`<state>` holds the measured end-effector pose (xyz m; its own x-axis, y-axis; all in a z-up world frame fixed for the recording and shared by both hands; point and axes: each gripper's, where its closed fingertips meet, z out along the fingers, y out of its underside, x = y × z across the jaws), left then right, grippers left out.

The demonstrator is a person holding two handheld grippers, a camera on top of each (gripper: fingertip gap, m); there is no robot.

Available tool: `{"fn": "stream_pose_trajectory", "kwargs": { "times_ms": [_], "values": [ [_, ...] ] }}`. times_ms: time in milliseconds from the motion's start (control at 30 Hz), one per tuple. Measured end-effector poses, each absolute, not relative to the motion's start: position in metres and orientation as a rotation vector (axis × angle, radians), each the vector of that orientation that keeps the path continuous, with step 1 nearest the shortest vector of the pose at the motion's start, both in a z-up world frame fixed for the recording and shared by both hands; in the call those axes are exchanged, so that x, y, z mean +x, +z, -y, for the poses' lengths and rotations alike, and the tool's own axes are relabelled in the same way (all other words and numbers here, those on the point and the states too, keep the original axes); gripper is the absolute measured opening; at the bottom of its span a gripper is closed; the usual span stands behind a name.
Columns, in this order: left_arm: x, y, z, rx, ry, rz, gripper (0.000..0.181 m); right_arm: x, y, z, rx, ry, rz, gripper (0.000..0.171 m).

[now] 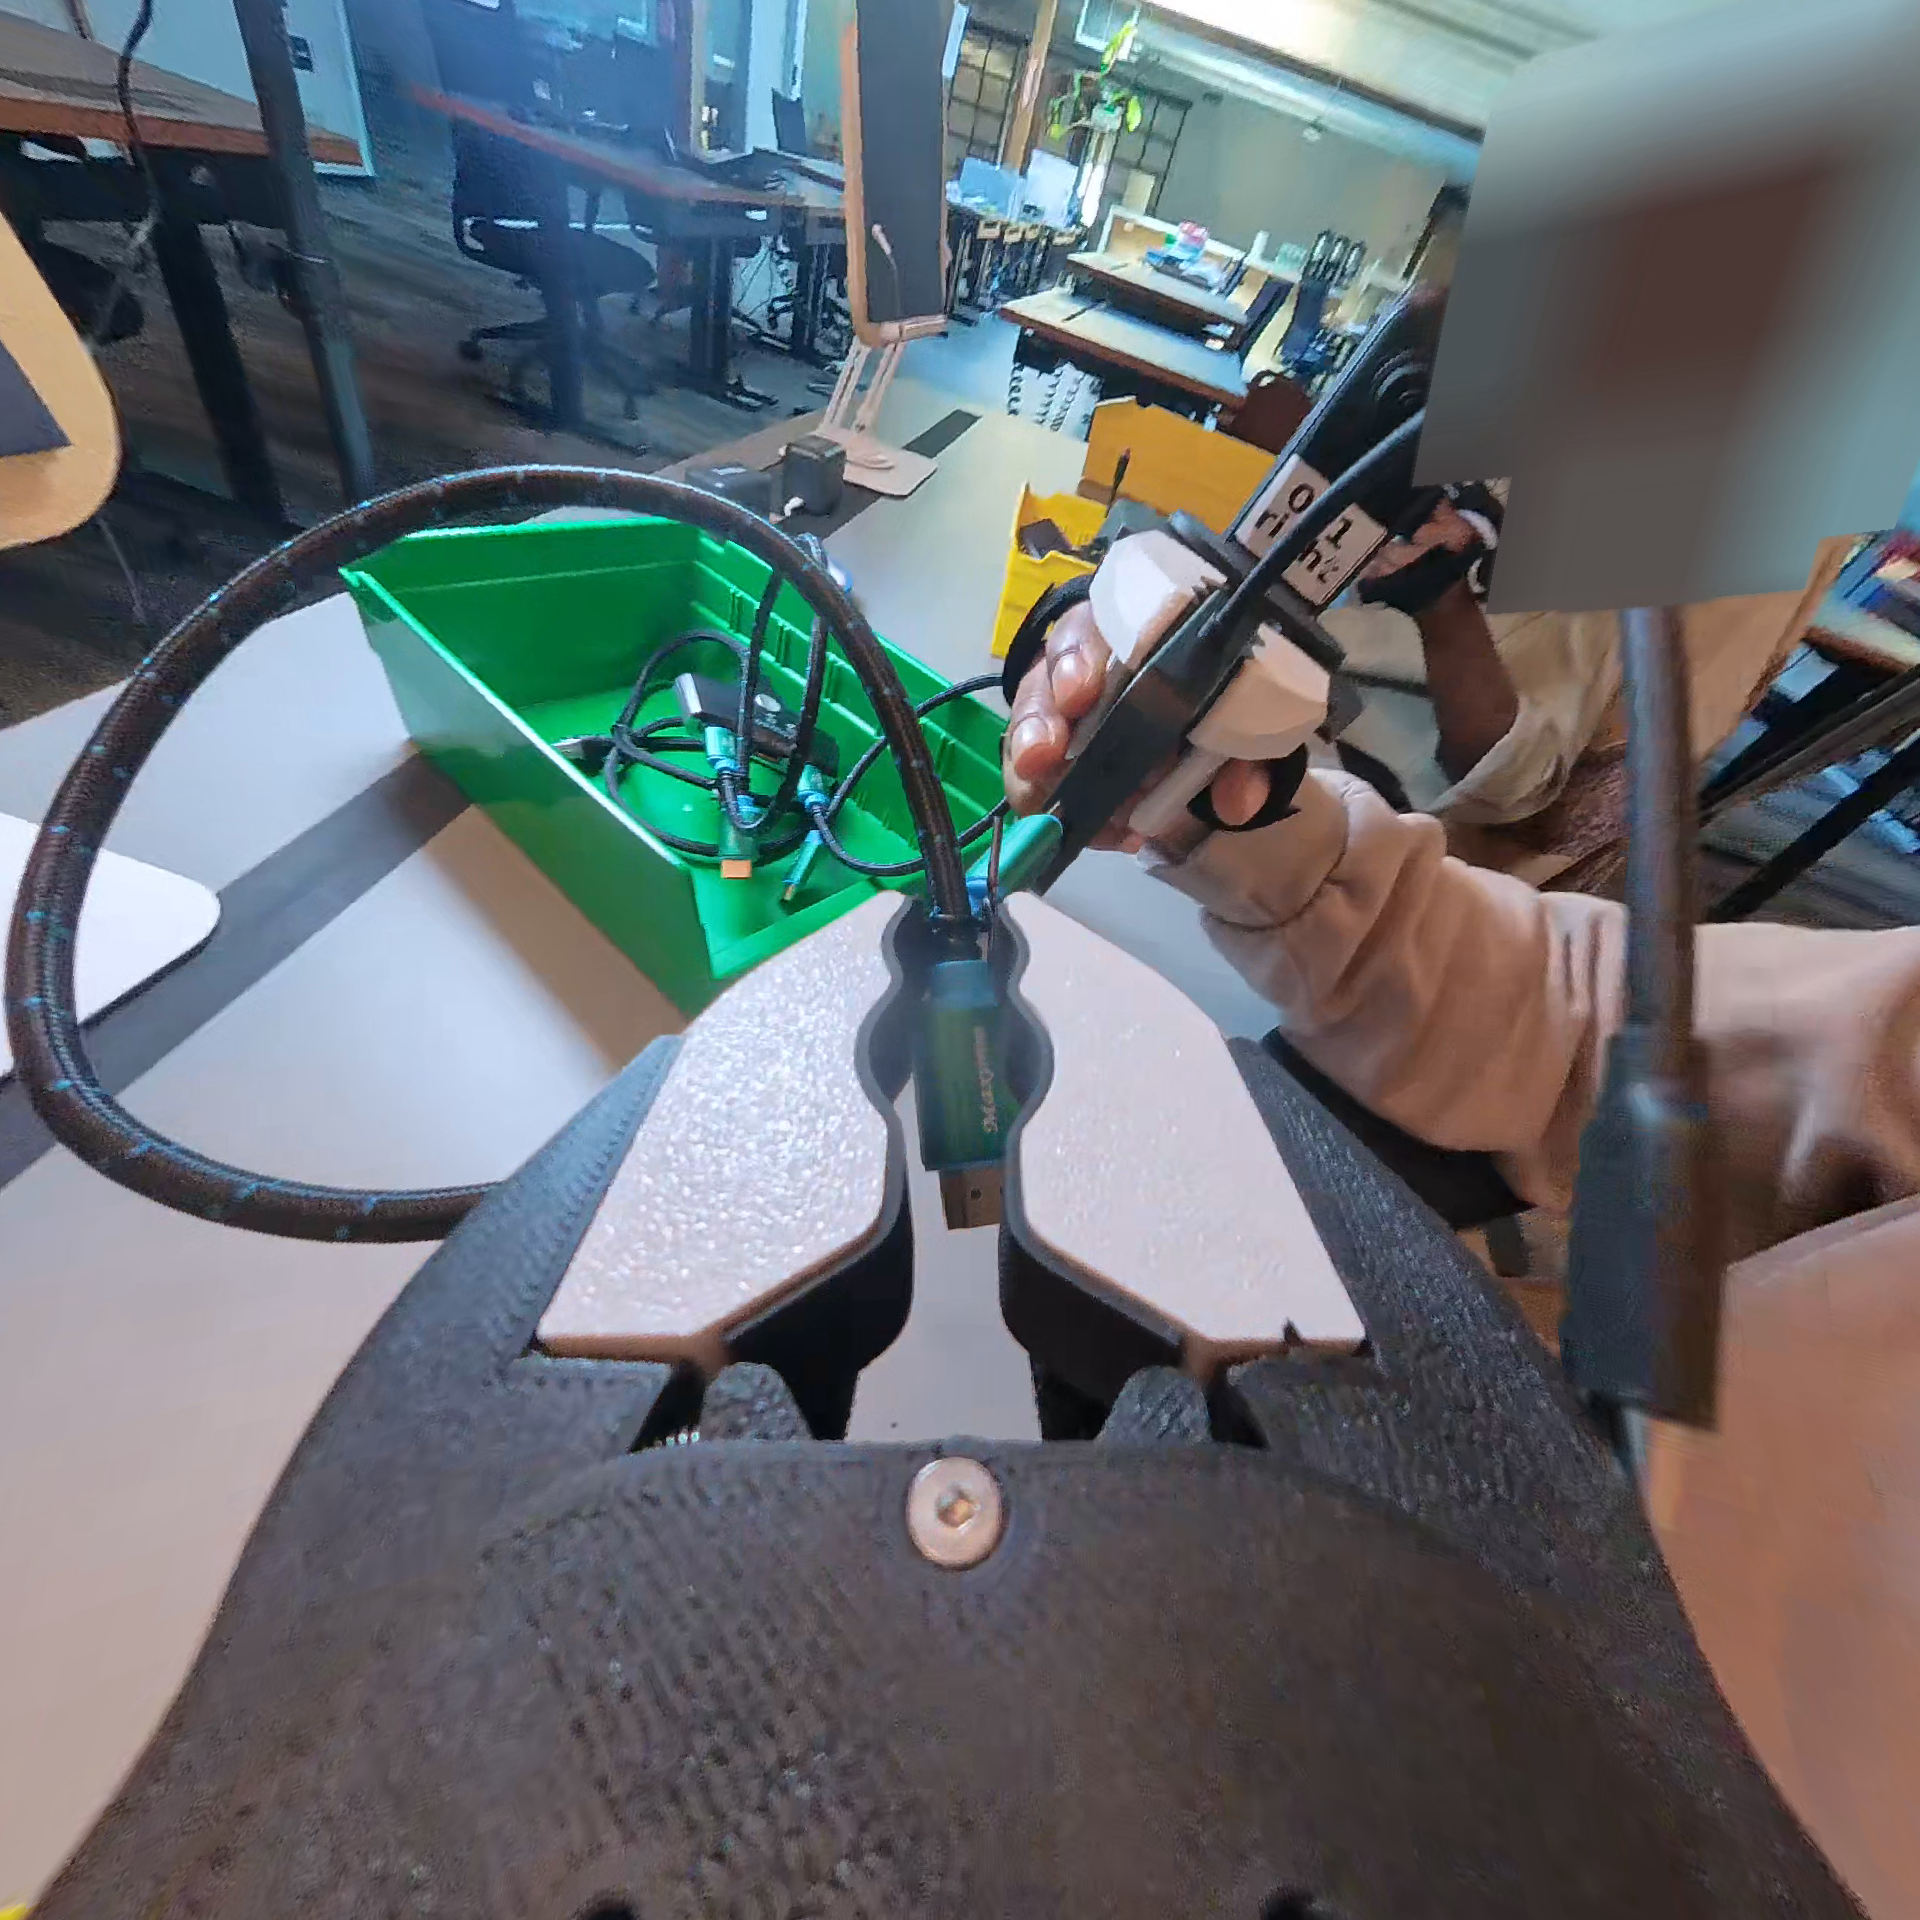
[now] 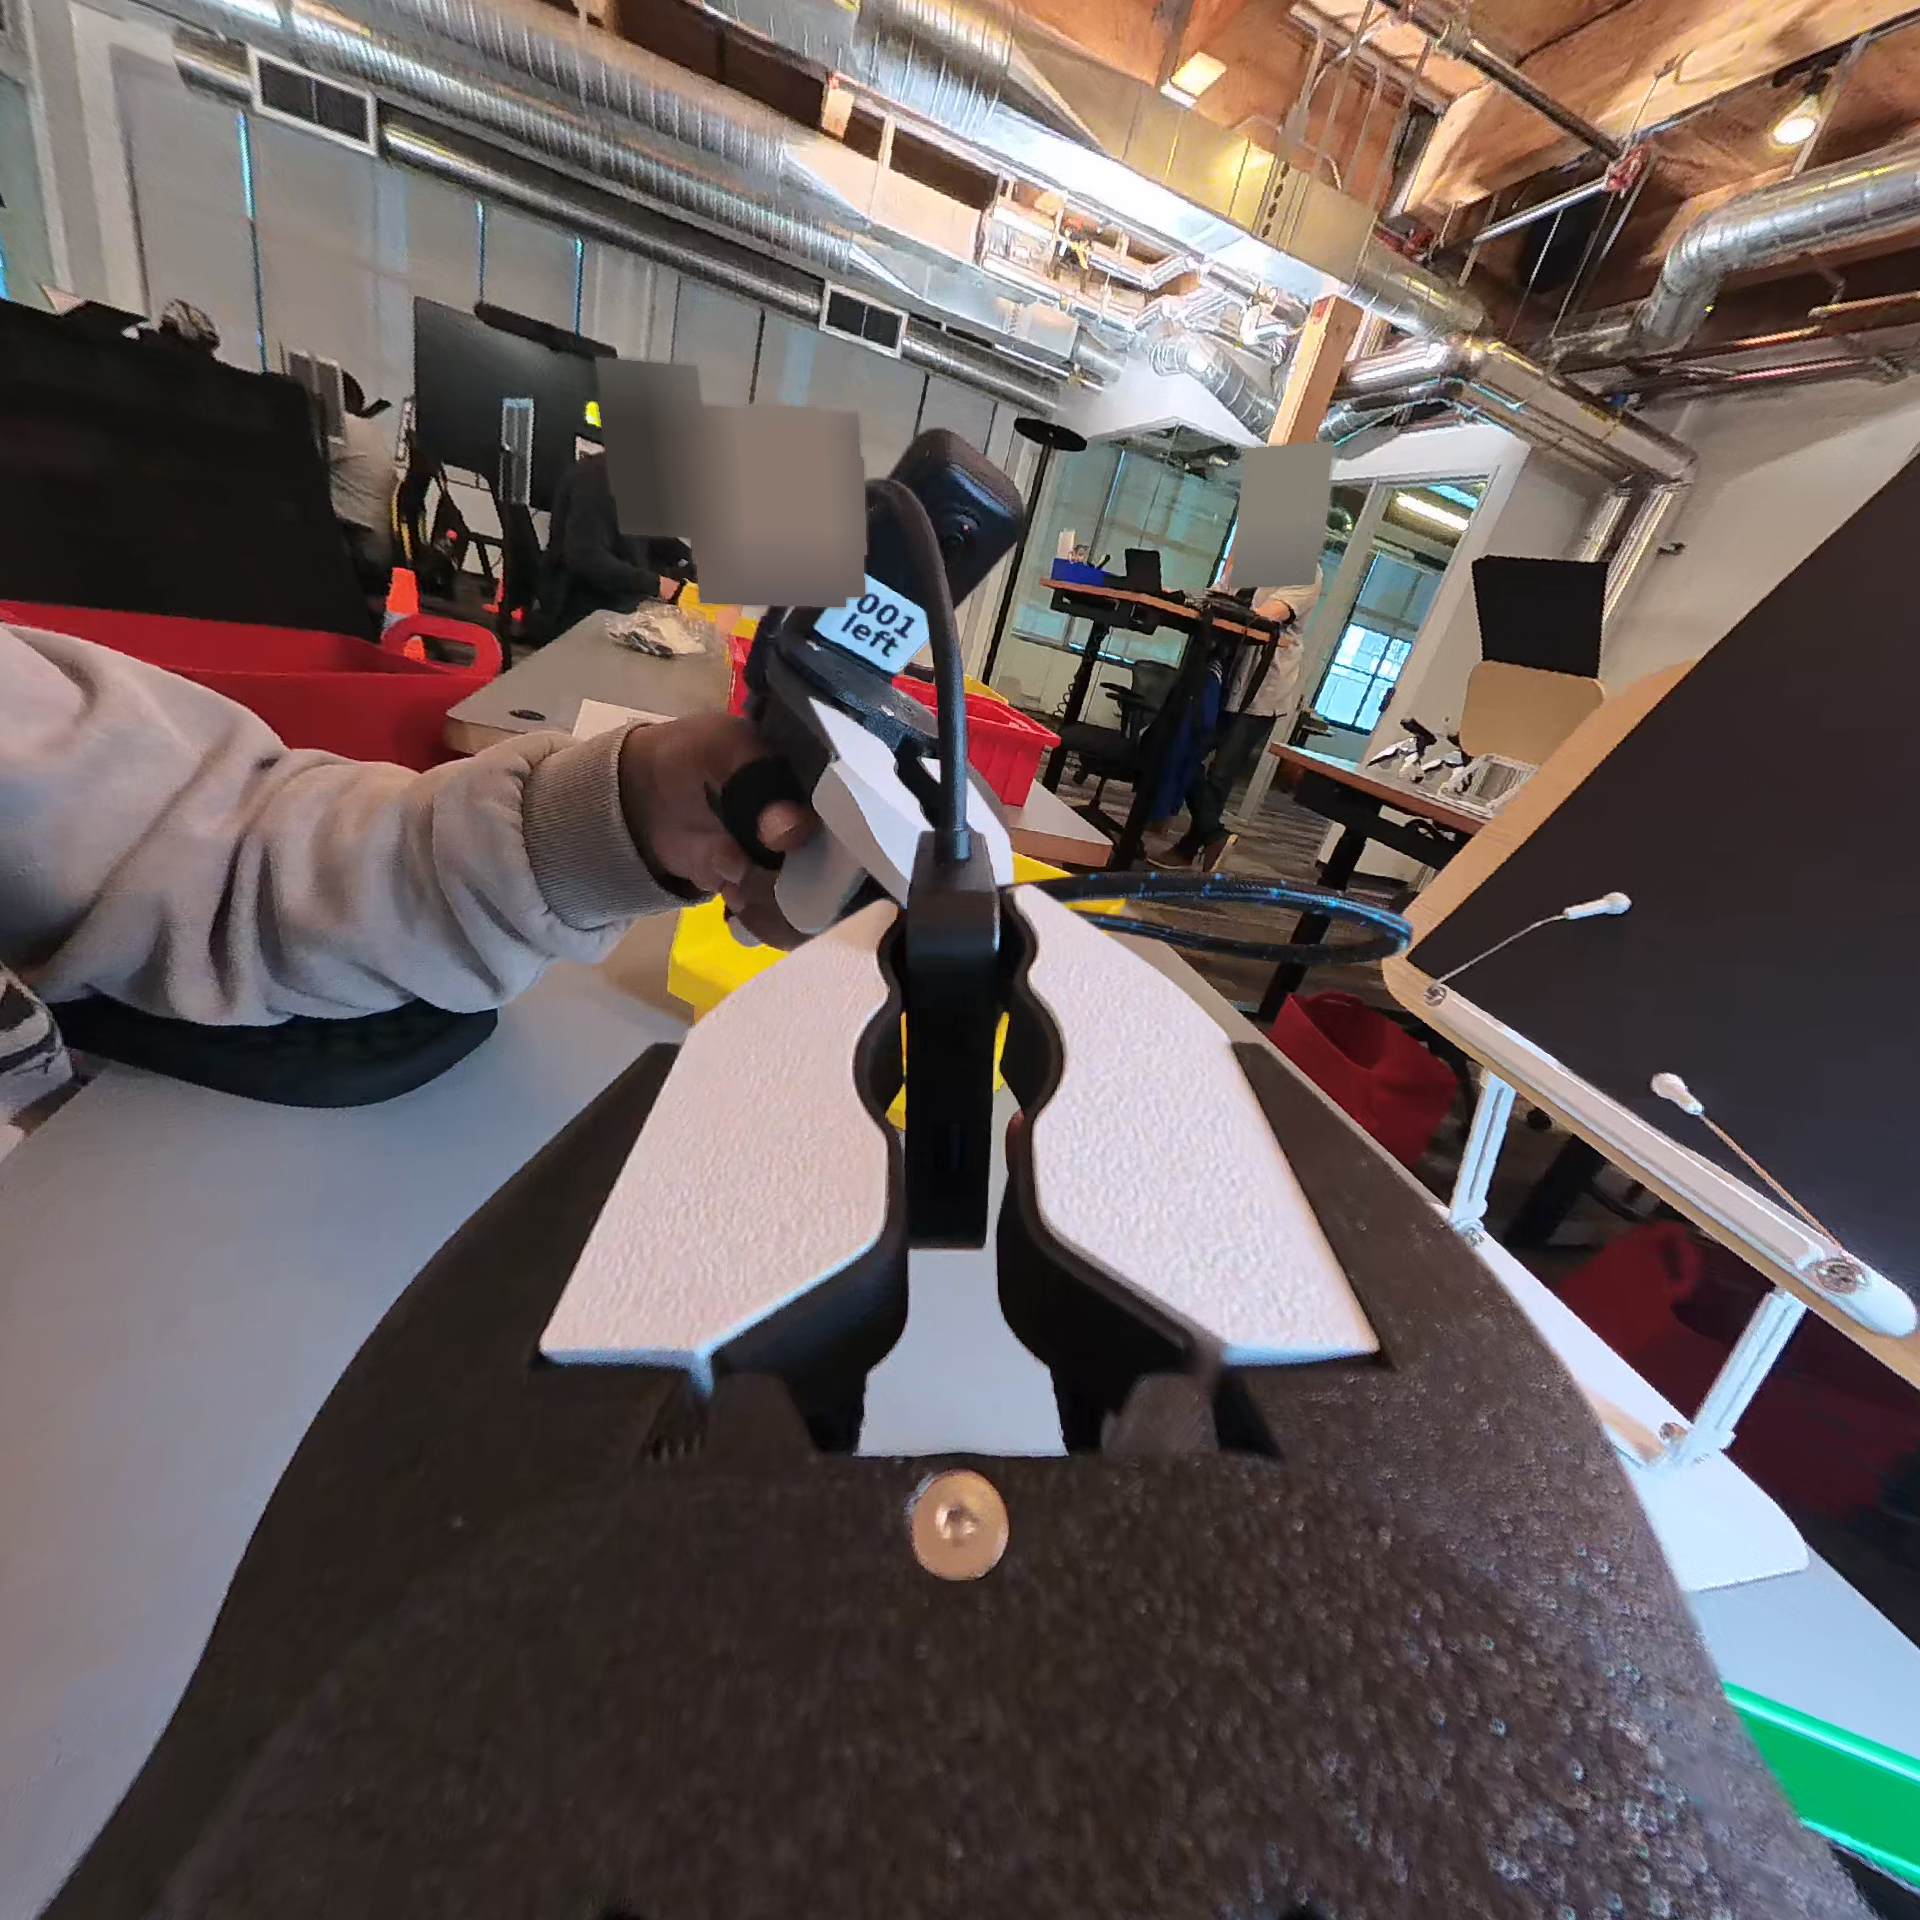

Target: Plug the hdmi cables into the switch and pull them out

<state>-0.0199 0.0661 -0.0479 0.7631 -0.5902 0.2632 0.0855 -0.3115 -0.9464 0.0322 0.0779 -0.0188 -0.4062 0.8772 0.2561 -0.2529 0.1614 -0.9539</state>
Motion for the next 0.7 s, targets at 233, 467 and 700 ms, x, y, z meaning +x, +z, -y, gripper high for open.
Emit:
{"fn": "stream_pose_trajectory", "kwargs": {
  "times_ms": [233, 467, 700],
  "values": [
    [-0.009, -0.038, -0.060, -1.747, -0.809, -0.369, 0.013, 0.042, -0.011, -0.079, -0.615, 1.569, 1.410, 0.014],
    [-0.004, -0.051, -0.065, -1.778, -0.892, -0.321, 0.012, 0.045, -0.014, -0.079, -0.606, 1.566, 1.440, 0.014],
    [0.002, -0.056, -0.070, -1.776, -0.935, -0.285, 0.012, 0.047, -0.010, -0.082, -0.605, 1.663, 1.379, 0.014]
  ]
}}
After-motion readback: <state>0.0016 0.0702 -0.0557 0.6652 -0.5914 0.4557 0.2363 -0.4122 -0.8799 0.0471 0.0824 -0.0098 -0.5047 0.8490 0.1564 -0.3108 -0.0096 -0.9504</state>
